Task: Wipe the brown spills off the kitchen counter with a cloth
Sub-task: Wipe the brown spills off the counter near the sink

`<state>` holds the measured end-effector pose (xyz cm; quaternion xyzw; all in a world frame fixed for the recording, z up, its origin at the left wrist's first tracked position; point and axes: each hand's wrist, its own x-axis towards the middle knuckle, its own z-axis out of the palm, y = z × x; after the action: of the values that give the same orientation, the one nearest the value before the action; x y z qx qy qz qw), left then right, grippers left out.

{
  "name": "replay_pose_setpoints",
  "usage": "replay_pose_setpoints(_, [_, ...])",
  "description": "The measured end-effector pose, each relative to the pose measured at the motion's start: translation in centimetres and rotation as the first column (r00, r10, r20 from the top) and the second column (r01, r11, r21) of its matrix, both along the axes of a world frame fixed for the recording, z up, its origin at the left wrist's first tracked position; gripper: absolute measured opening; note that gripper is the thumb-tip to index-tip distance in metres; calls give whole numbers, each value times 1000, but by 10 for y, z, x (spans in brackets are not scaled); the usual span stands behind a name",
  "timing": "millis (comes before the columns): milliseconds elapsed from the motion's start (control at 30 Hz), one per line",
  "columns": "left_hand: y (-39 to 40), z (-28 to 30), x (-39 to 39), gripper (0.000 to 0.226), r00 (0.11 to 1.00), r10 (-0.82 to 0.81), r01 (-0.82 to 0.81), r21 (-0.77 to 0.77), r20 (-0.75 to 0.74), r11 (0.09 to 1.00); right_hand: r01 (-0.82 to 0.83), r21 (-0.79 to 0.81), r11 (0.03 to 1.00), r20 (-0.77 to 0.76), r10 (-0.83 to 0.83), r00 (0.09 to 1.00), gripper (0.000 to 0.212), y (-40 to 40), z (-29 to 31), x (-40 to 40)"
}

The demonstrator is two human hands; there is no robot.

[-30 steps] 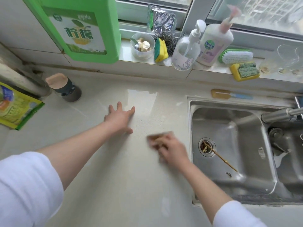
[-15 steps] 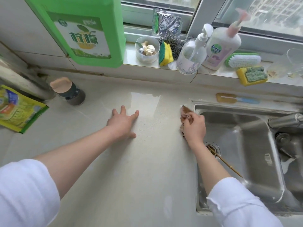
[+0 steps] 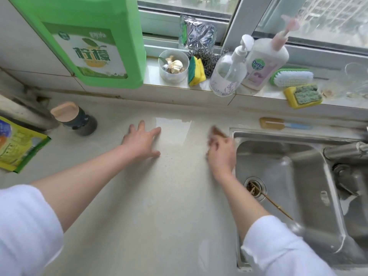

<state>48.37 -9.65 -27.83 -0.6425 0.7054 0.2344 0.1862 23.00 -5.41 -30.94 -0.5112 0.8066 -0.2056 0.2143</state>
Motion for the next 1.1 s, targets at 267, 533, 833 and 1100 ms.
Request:
replay_pose_setpoints(267, [-17,-7,-3,100,998,60,-58,67,-24,996,-170,-32,985,0,170,985,31,-24,-10,-52])
replay_pose_setpoints(533, [-19,-12,-2,99,998,58,-57,44,-27,997,-730,-33,683,10,731,683,31,13,-14,32])
replay_pose_setpoints(833, [-17,-8,-3,99,997,69,-67,53,-39,996,36,14,999,17,-36,999,31,-59,-13,18])
replay_pose_setpoints(1100, [-16,-9,-3,99,997,66,-64,53,-36,997,-58,-21,998,-48,57,997,37,-57,-12,-47])
